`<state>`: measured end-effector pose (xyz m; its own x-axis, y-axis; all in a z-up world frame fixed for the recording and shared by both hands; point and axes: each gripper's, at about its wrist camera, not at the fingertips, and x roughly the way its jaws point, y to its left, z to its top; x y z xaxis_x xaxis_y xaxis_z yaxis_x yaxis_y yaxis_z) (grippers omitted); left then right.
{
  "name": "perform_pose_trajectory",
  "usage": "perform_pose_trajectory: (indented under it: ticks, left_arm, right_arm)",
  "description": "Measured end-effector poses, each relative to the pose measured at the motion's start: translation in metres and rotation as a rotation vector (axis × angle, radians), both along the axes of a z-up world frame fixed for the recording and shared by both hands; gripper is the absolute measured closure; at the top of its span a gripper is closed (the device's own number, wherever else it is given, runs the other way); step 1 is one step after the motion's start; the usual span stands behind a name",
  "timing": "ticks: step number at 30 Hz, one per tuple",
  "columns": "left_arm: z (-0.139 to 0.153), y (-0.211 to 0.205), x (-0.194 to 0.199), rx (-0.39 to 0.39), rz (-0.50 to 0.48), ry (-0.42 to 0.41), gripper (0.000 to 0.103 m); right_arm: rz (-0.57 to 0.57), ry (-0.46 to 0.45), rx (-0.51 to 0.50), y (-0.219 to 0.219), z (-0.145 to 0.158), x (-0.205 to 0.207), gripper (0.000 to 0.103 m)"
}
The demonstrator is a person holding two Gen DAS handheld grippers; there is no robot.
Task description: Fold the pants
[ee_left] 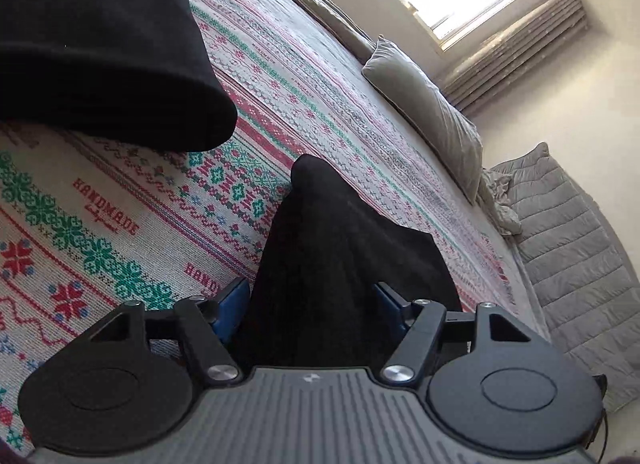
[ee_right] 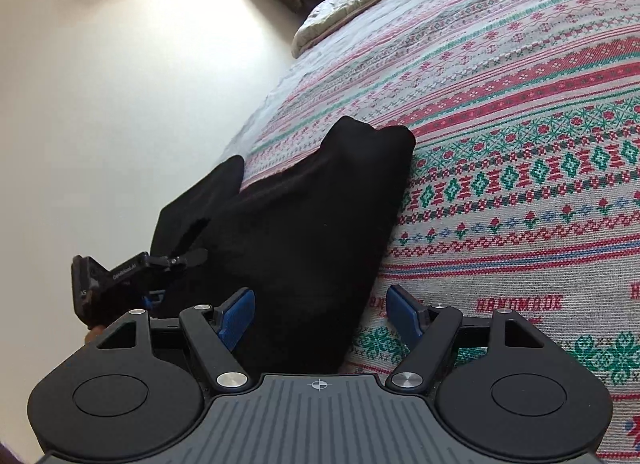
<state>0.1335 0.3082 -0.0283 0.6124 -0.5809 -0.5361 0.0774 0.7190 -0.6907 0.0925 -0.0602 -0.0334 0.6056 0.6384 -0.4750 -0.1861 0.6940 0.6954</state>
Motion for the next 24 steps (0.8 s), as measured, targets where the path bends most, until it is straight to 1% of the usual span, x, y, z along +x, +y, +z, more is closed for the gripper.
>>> perform_pose_trajectory:
  ticks: [2,5,6,7,9,10,12,13,14,15,16,17,18,19,20,24]
  left_arm:
    - [-0.001,0.0,0.001,-0.023,-0.009,0.005,0.026]
    - [-0.004,-0.007,0.0,-0.039,-0.025,0.003,0.031]
    - [-0.005,-0.009,0.001,-0.049,-0.03,0.005,0.035]
    - [-0.007,-0.011,0.001,-0.057,-0.033,0.012,0.043]
    - [-0.009,-0.016,0.001,-0.067,-0.02,0.026,0.052]
    - [-0.01,-0.017,0.001,-0.079,-0.009,0.031,0.056]
    - [-0.011,-0.018,0.0,-0.103,0.014,0.049,0.06]
    - [-0.011,-0.018,-0.001,-0.112,0.027,0.054,0.062]
    - [-0.009,-0.019,-0.002,-0.114,0.037,0.054,0.063]
    - [-0.008,-0.021,-0.004,-0.112,0.047,0.051,0.065]
    - [-0.006,-0.023,-0.007,-0.109,0.058,0.048,0.066]
    - [-0.004,-0.026,-0.008,-0.107,0.067,0.043,0.067]
    - [-0.001,-0.028,-0.009,-0.106,0.075,0.039,0.067]
    - [0.001,-0.031,-0.01,-0.107,0.08,0.035,0.068]
    - [0.005,-0.035,-0.011,-0.107,0.08,0.028,0.068]
    - [0.013,-0.059,-0.007,-0.126,0.057,0.025,0.069]
  right_arm:
    - [-0.002,-0.001,0.005,0.003,-0.001,0.002,0.029]
    - [-0.002,-0.006,-0.003,0.011,-0.001,0.006,0.029]
    - [-0.003,-0.007,-0.002,0.013,-0.001,0.008,0.029]
    - [-0.006,-0.004,0.005,0.015,-0.001,0.01,0.029]
    - [-0.019,0.006,0.025,0.019,-0.002,0.016,0.029]
    - [-0.026,0.009,0.033,0.02,-0.003,0.019,0.031]
    - [-0.048,0.011,0.042,0.022,-0.005,0.025,0.038]
    - [-0.059,0.011,0.043,0.023,-0.006,0.027,0.047]
    - [-0.073,0.014,0.045,0.023,-0.007,0.029,0.06]
    - [-0.092,0.026,0.057,0.021,-0.01,0.032,0.067]
    - [-0.113,0.047,0.079,0.018,-0.014,0.035,0.079]
    - [-0.126,0.069,0.111,0.014,-0.018,0.038,0.084]
    - [-0.135,0.084,0.146,0.009,-0.021,0.039,0.085]
    - [-0.141,0.091,0.165,0.007,-0.022,0.039,0.087]
    - [-0.144,0.09,0.166,0.005,-0.02,0.037,0.091]
    - [-0.154,0.035,0.163,-0.004,-0.002,0.026,0.092]
